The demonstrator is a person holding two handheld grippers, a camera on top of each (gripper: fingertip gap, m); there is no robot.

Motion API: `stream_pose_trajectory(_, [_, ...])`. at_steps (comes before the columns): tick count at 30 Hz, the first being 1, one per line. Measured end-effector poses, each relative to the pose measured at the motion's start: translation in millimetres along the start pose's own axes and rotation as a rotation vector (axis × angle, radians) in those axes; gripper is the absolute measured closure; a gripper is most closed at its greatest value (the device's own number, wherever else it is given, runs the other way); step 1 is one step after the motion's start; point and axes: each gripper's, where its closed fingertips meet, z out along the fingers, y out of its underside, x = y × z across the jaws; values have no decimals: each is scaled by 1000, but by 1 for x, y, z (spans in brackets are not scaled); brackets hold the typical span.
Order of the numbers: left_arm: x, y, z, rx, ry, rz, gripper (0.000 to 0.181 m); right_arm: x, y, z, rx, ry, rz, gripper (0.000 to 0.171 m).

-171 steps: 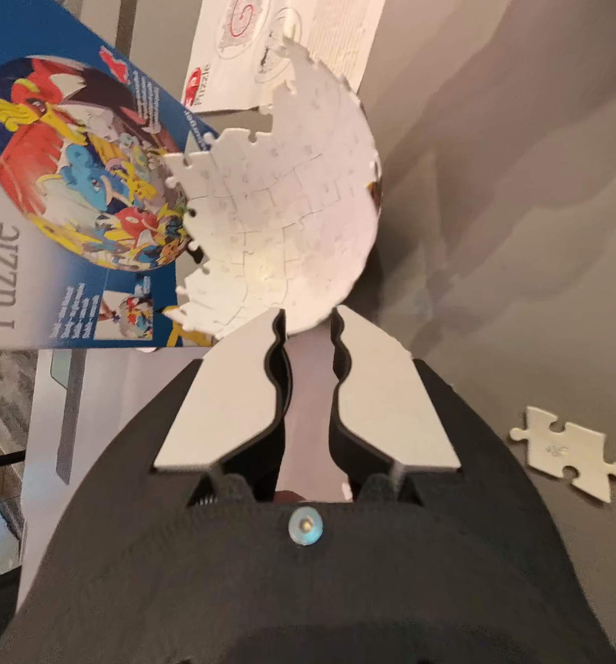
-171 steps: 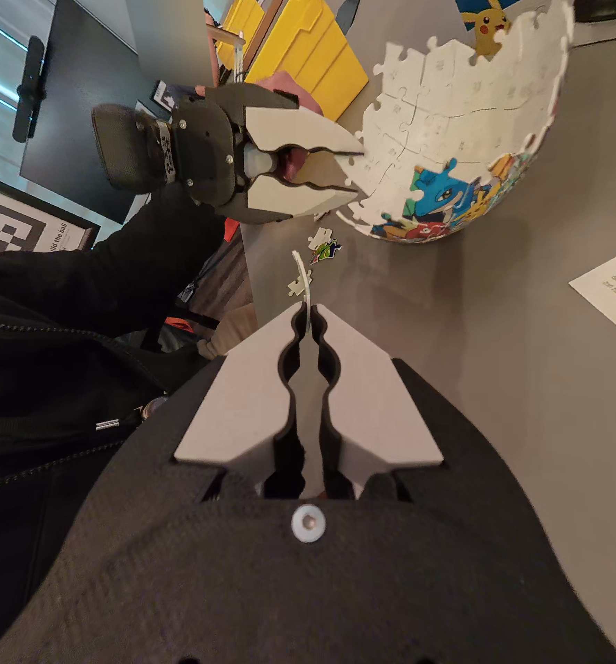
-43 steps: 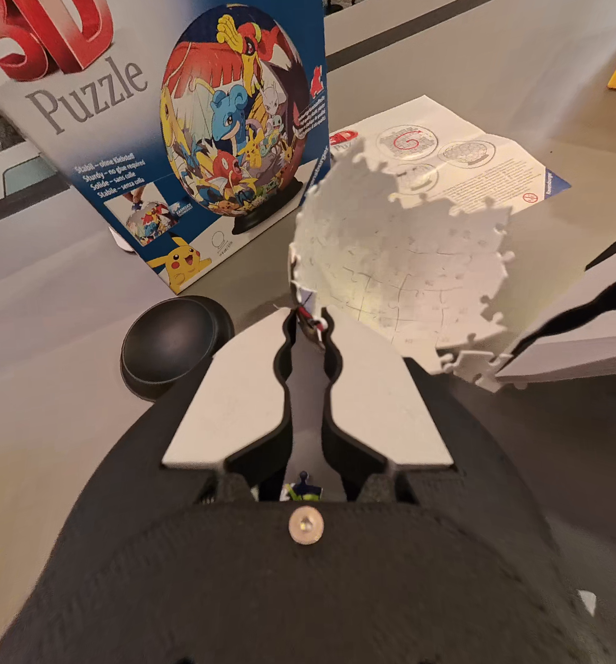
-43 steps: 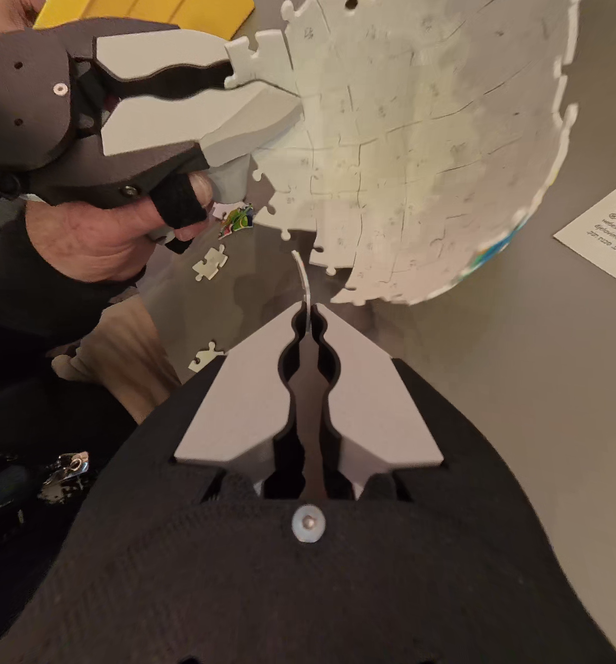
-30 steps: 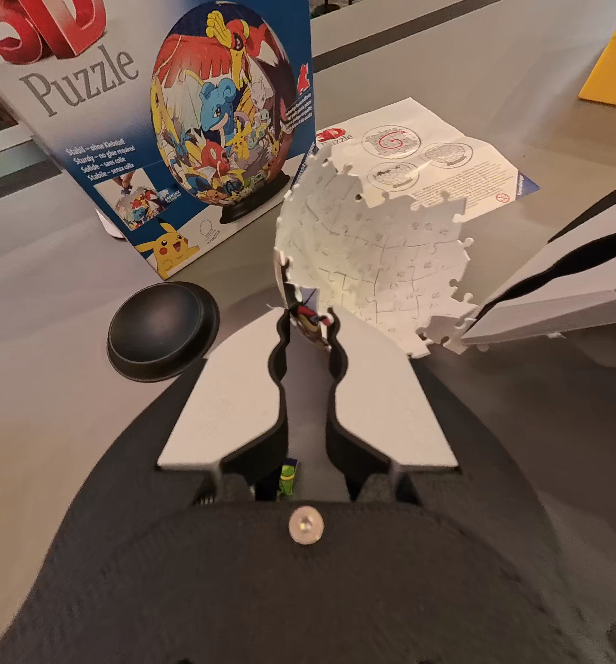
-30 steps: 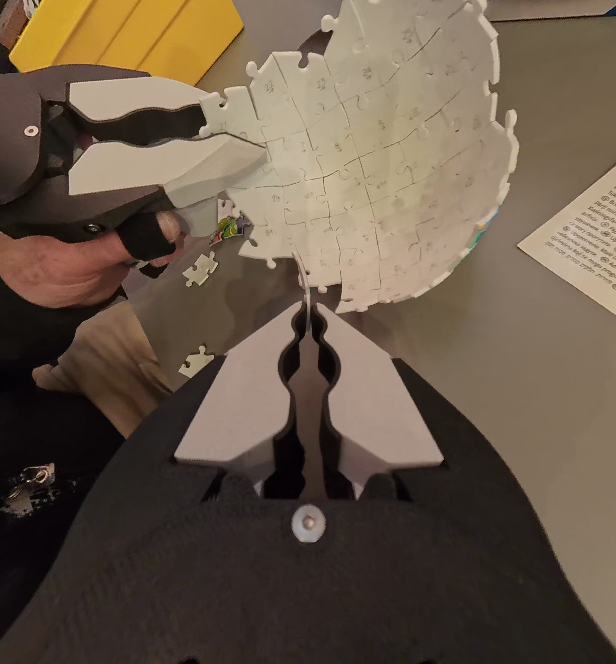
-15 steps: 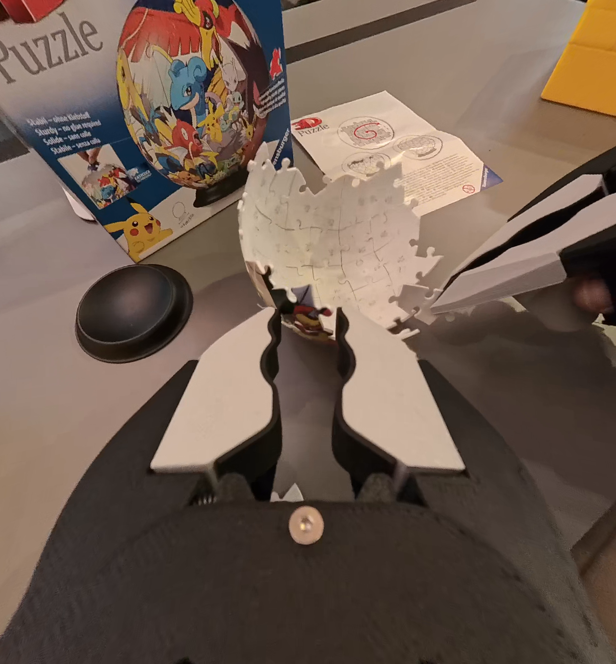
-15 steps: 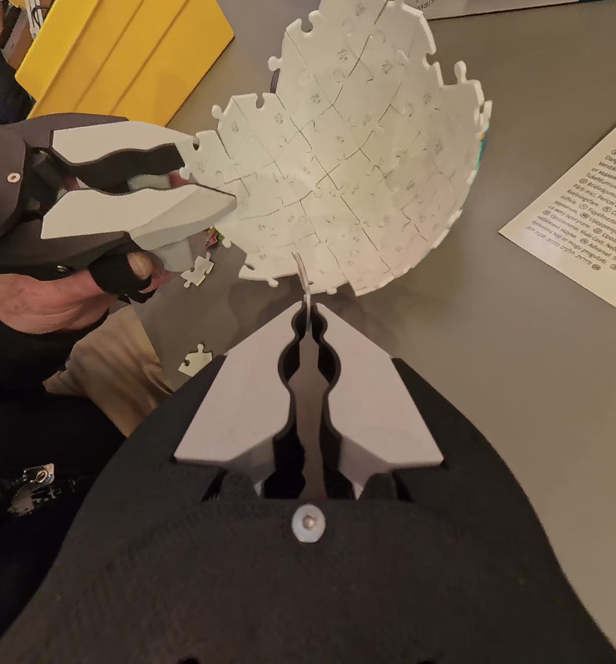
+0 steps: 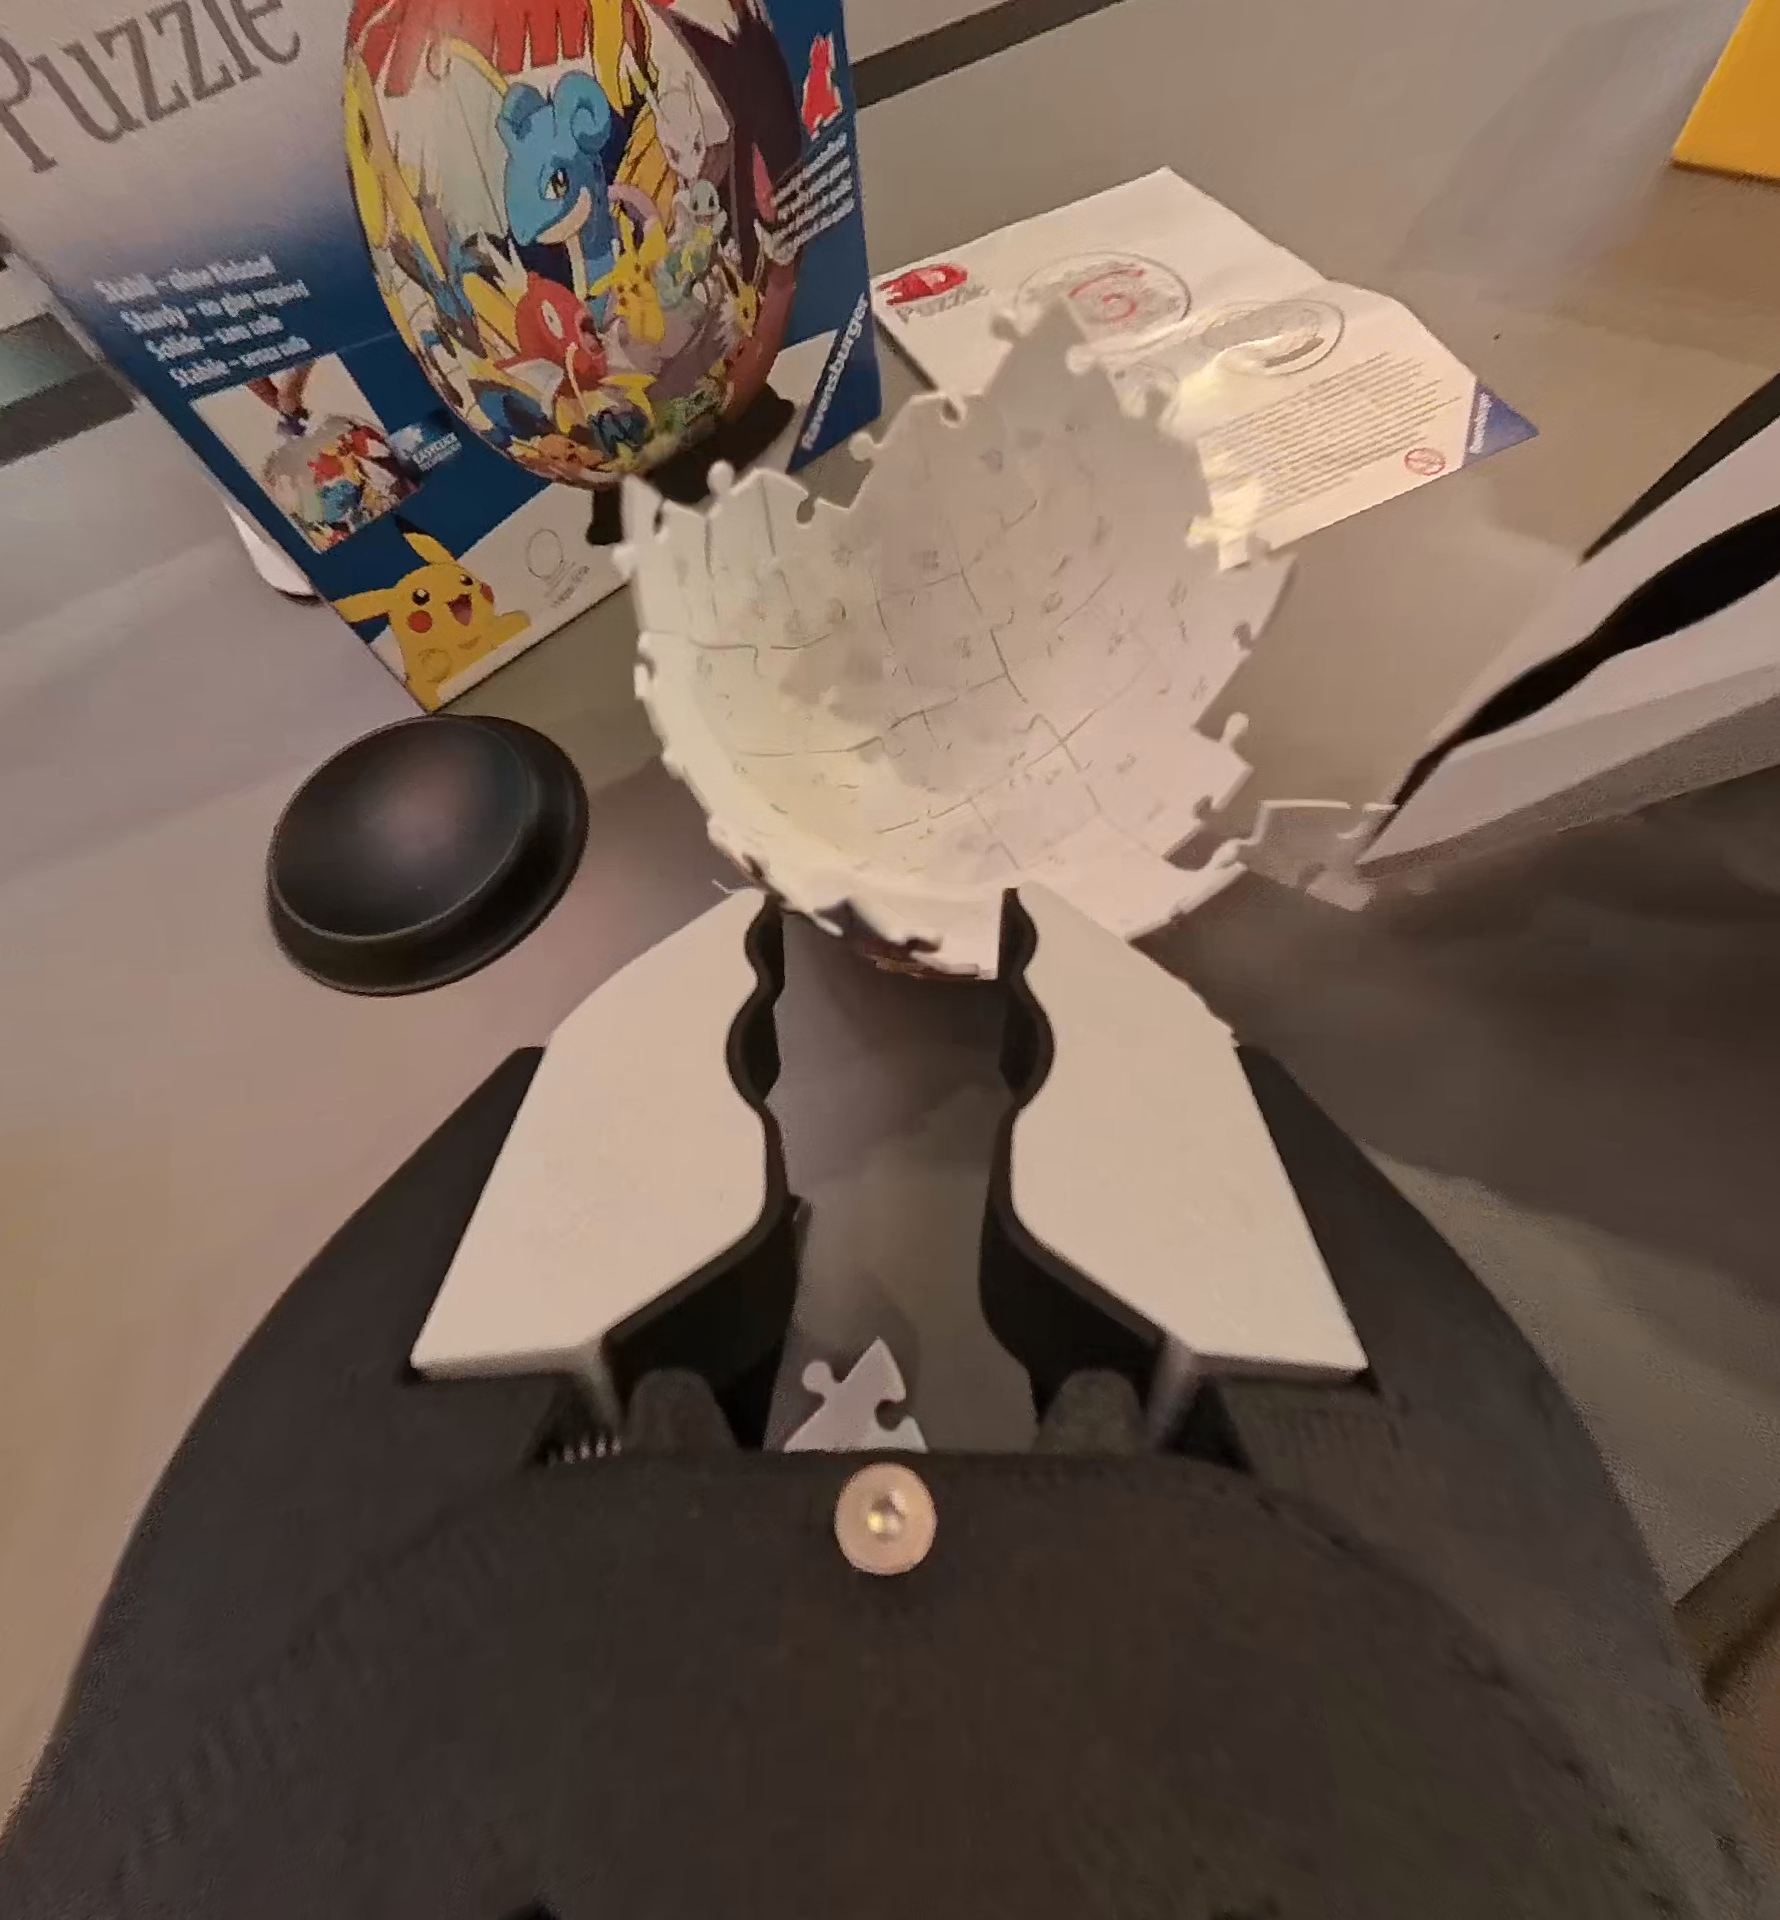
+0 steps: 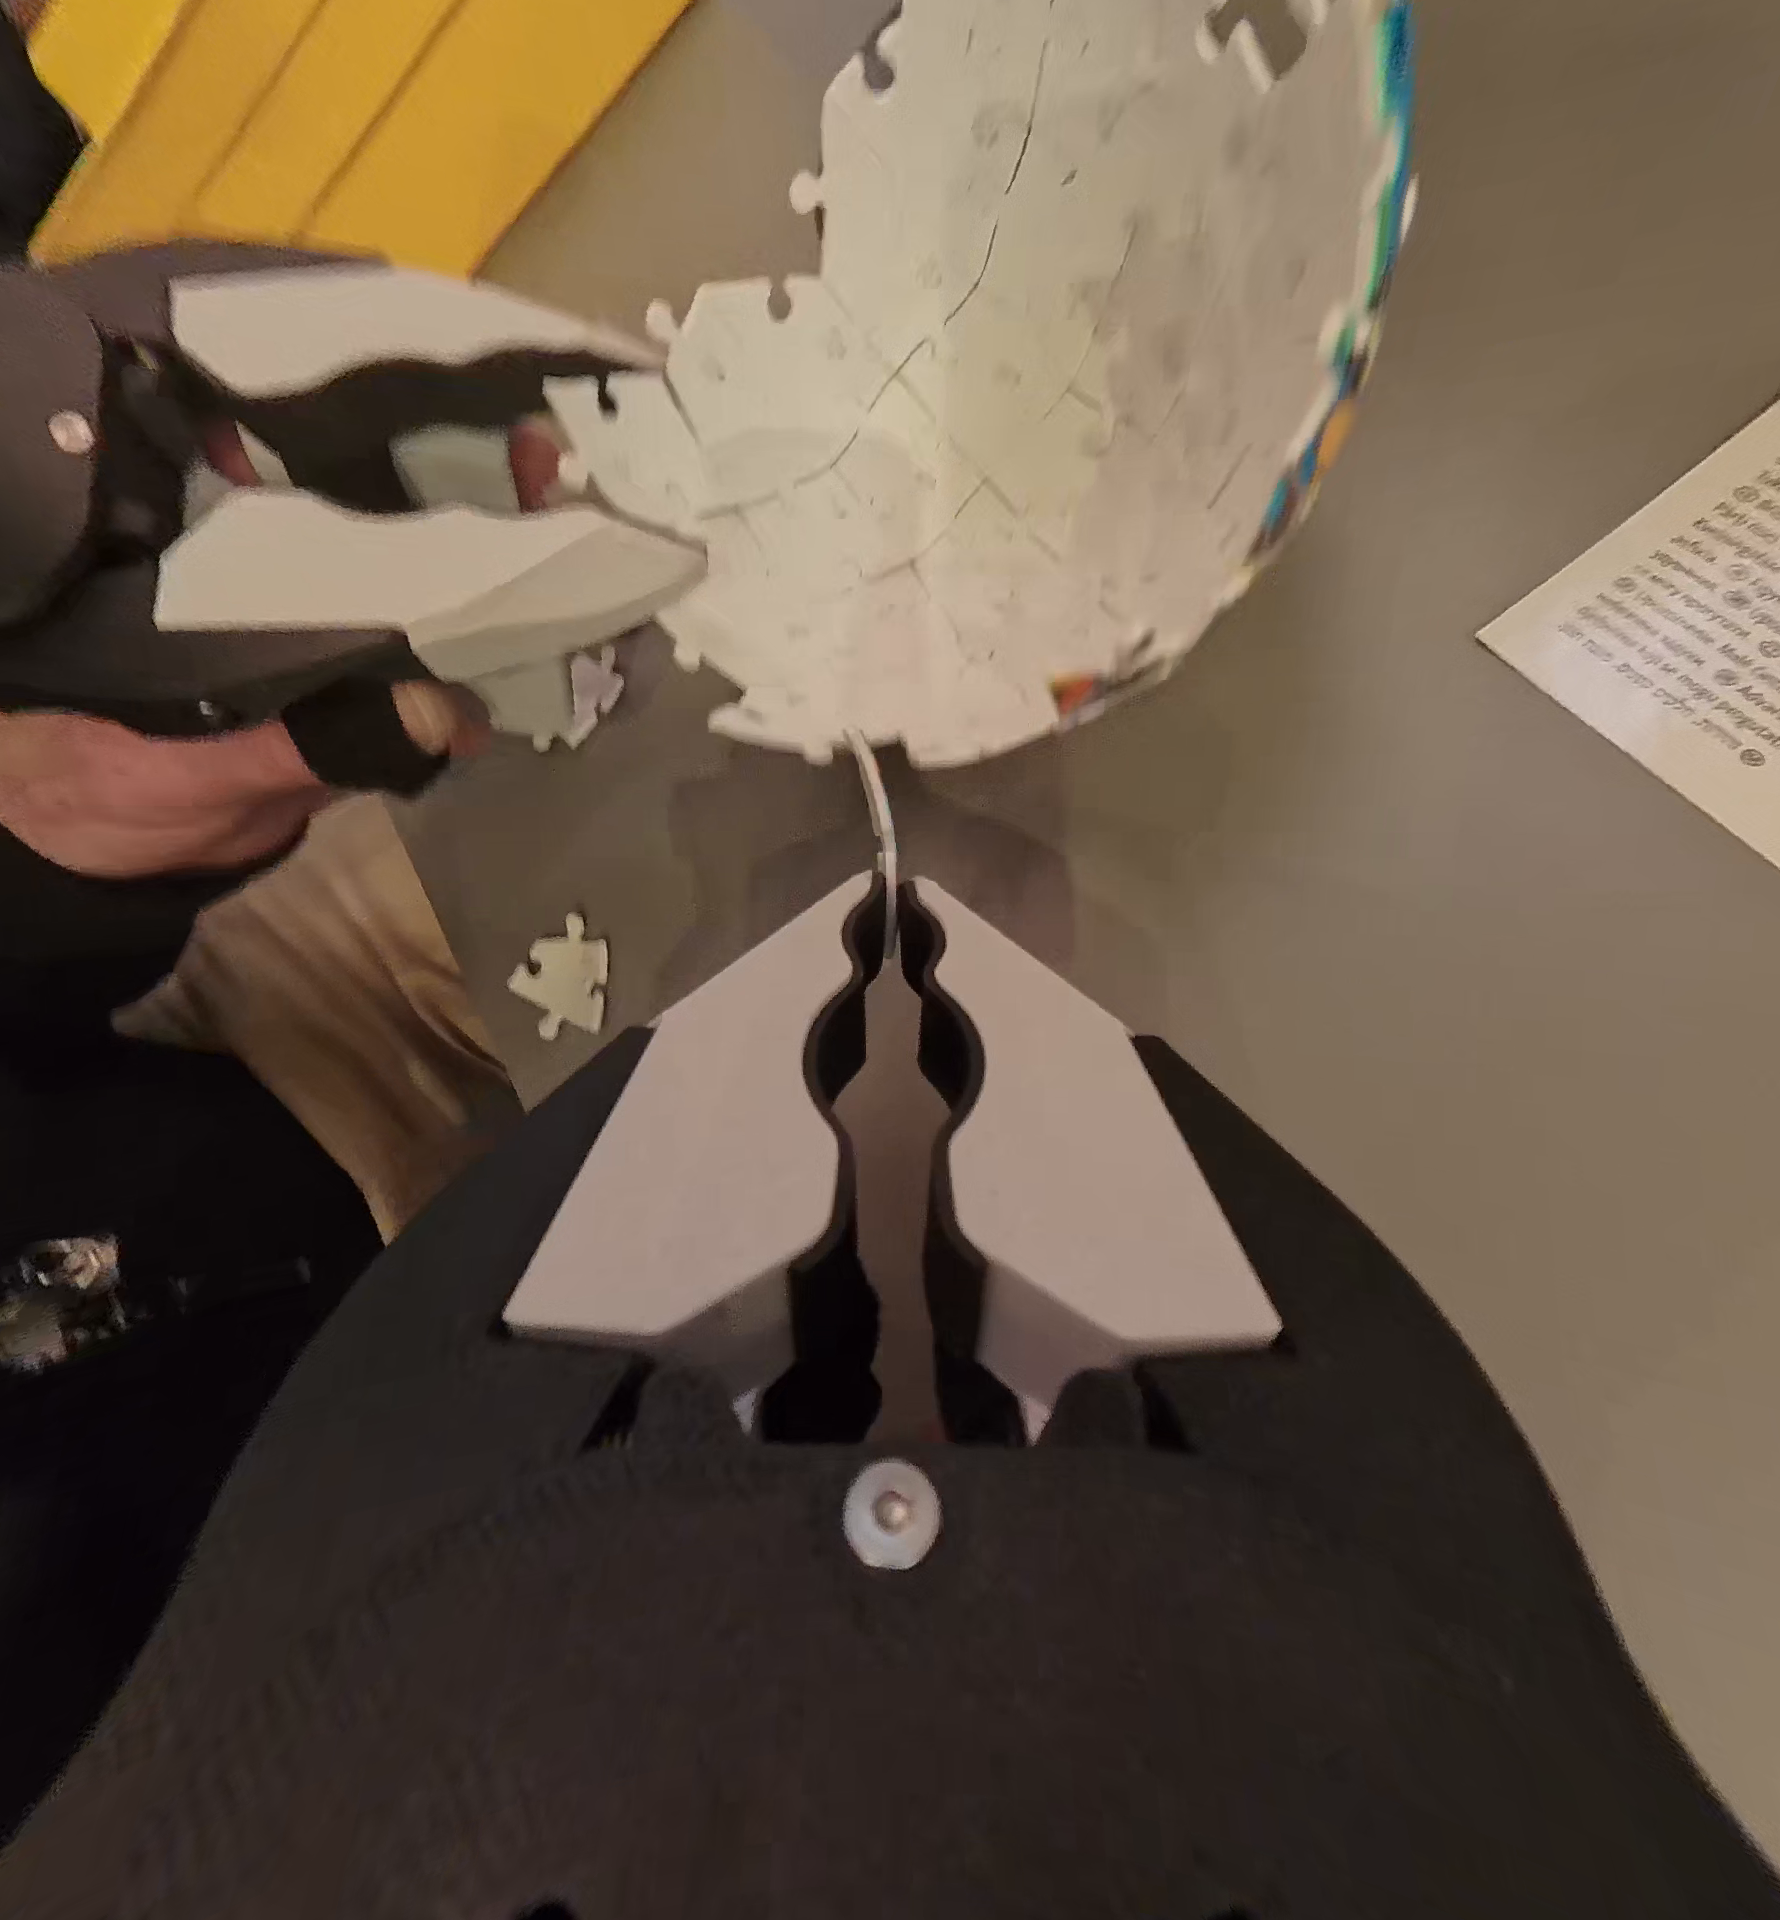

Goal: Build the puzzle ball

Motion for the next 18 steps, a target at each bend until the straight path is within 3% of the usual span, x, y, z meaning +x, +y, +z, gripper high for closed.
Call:
stream_pose_trajectory(6, [-9,2,-5,-41,-16,-27,123,13,14,-6,-65,61,-75,165])
stream_pose_trajectory(12, [-16,1,-18,-59,-25,-35,110,18,13,-15,-81,111,-140,135])
stream_pose_trajectory(18, [-23,5,-33,-78,-33,-27,87,35,13,-33,-95,231,-263,90])
